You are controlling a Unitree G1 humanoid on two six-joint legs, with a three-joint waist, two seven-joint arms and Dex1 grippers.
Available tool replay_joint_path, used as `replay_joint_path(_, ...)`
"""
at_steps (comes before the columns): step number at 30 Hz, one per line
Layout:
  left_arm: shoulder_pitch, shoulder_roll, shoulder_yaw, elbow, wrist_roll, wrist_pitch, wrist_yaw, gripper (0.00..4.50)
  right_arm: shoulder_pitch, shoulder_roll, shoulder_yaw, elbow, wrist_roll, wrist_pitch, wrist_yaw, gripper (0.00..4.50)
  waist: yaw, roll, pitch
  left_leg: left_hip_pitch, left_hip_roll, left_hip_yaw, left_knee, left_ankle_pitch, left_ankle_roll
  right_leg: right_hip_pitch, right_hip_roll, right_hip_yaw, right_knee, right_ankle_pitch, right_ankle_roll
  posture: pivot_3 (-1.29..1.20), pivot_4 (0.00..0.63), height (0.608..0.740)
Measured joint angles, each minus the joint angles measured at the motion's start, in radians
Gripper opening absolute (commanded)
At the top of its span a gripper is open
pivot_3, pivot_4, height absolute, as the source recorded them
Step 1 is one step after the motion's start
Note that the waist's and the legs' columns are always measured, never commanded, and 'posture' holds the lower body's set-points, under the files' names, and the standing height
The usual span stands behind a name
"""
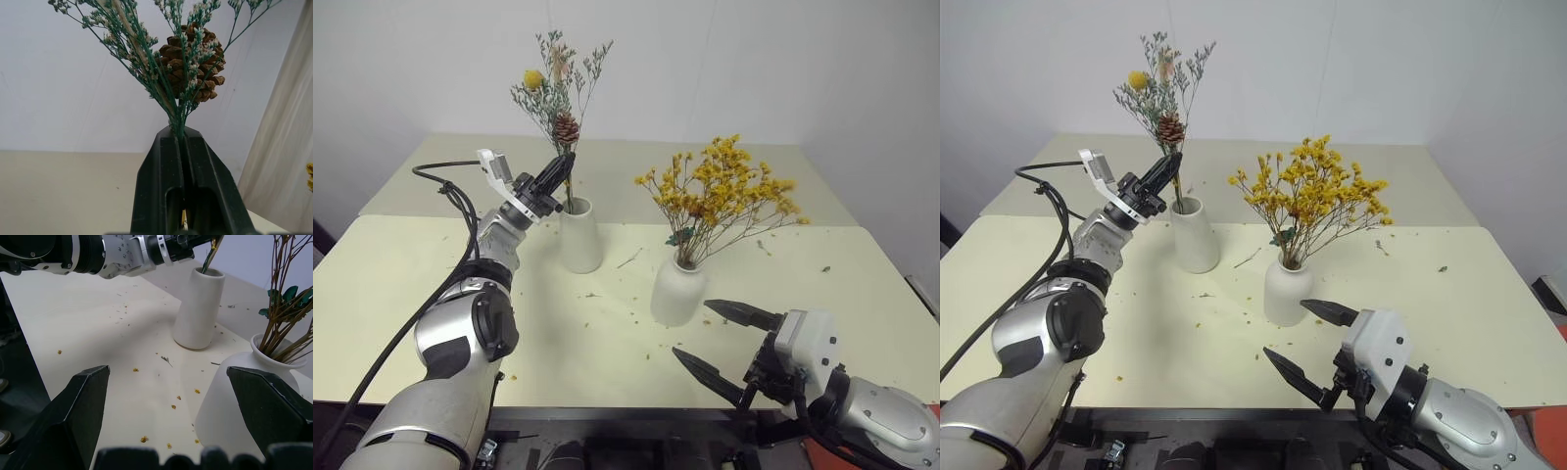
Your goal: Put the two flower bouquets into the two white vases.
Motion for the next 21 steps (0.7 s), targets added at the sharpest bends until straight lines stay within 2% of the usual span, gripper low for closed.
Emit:
replay_joint_path(6,0.025,0.002,-0.015,0.000,0.019,-0.002,-0.029,0.02,-0.009,0.005,0.000,0.001,-0.001,0.000,0.009,4.50,0.000,0.000,0.000,0.000,0.000,0.000,0.000,0.000,0.000,0.000,0.000,0.000,0.000,0.000,0.000,0.00,0.150,0.740)
replay_joint_path(10,0.025,0.005,-0.021,0.000,0.019,-0.003,-0.049,1.05,-0.018,0.007,0.001,0.002,-0.001,0.000,0.017,4.50,0.000,0.000,0.000,0.000,0.000,0.000,0.000,0.000,0.000,0.000,0.000,0.000,0.000,0.000,0.000,0.00,0.150,0.740)
replay_joint_path(20,0.025,0.019,-0.024,0.000,0.018,-0.016,-0.097,4.30,-0.031,0.014,0.001,0.009,-0.001,0.004,0.022,4.50,0.000,0.000,0.000,0.000,0.000,0.000,0.000,0.000,0.000,0.000,0.000,0.000,0.000,0.000,0.000,0.00,0.150,0.740)
replay_joint_path(21,0.025,0.021,-0.024,0.000,0.018,-0.015,-0.105,4.46,-0.032,0.015,0.001,0.011,-0.001,0.004,0.022,4.50,0.000,0.000,0.000,0.000,0.000,0.000,0.000,0.000,0.000,0.000,0.000,0.000,0.000,0.000,0.000,0.00,0.150,0.740)
